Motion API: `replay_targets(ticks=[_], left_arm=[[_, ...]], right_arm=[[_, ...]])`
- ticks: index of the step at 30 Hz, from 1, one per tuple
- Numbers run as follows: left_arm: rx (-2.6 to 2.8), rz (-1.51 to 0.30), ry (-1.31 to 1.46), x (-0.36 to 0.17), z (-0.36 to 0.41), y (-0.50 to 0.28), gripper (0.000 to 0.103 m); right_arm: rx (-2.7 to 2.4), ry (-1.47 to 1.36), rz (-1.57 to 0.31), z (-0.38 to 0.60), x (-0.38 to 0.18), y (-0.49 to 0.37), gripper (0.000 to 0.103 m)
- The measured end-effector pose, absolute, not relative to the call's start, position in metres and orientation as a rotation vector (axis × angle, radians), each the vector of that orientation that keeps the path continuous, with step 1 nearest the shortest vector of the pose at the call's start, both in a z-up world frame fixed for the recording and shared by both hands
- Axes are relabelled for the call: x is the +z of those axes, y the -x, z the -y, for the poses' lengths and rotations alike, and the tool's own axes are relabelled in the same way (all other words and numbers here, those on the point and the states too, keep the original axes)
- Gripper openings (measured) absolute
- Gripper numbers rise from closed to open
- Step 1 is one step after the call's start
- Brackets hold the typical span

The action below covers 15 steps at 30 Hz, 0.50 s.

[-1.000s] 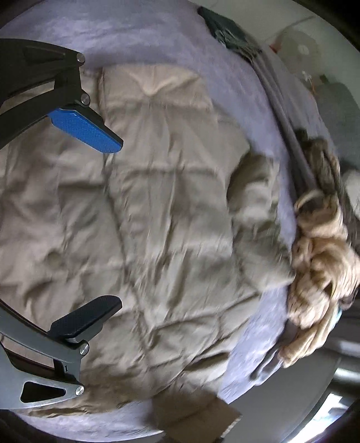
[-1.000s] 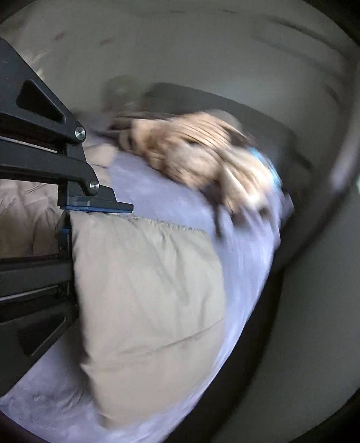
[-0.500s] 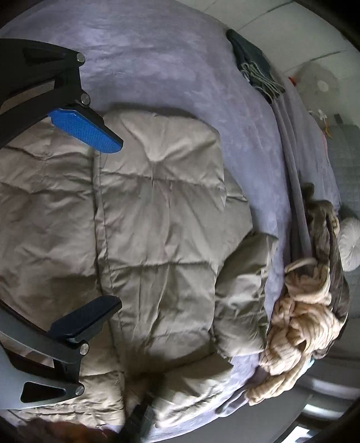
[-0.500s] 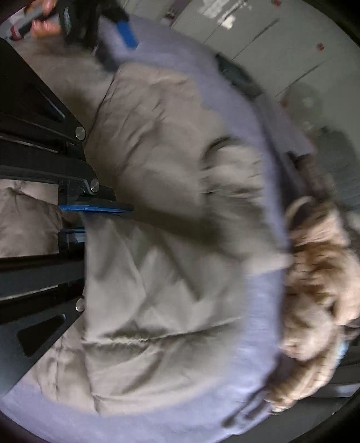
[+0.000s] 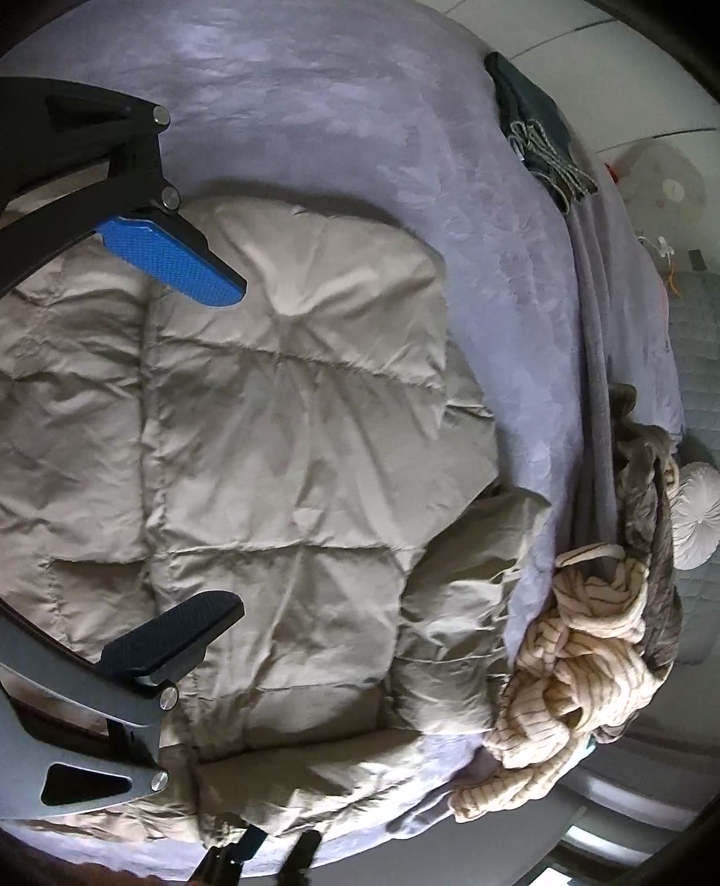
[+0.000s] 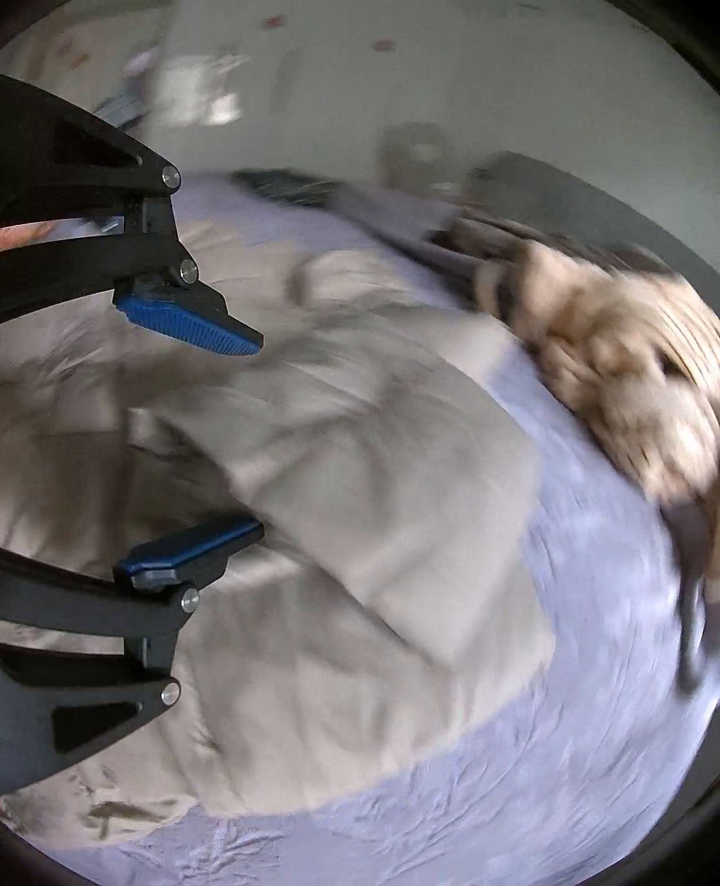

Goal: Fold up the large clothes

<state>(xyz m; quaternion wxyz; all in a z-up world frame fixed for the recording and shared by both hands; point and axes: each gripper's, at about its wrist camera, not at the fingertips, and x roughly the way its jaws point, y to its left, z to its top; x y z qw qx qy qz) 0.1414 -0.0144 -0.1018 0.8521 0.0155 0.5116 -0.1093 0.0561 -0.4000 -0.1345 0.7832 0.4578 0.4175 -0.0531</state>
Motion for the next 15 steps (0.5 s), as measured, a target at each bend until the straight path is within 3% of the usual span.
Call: replay_targets(ticks=[1,3,4,10,13,15], left_arm=[[-0.23,-1.073,-0.029,-0.1,0.012,-0.143,0.103],[-0.234,-1.067,-0.014,-0.098,0.004,-0.146,0.103],[-0.237,-1.062,-0.004,-0.096,0.0,-0.146,0.103],[-0.236,-1.043,0.086,-0.093,-0.033,-0.15,0.103],[-0.253,-1.053,0.159,-0.095,-0.045,-0.152,0.103],[-0.258,-1.064,0.212,-0.095,-0.051,-0.154,0.103]], right_arm=[[-0.128,-1.017,-0.884,0.405,-0.135,-0.058,0.062],[-0.158,-1.001,-0.866,0.408,-0.13,-0.068,0.015],[-0.156,-0.966,-0.864,0.404,-0.125,-0.072,0.012],[0.064,-0.527,-0.891,0.304,-0.079,-0.106,0.01],[0.149,-0.305,-0.952,0.239,-0.085,-0.113,0.01],[0.176,-0.179,-1.015,0.202,-0.1,-0.108,0.016]])
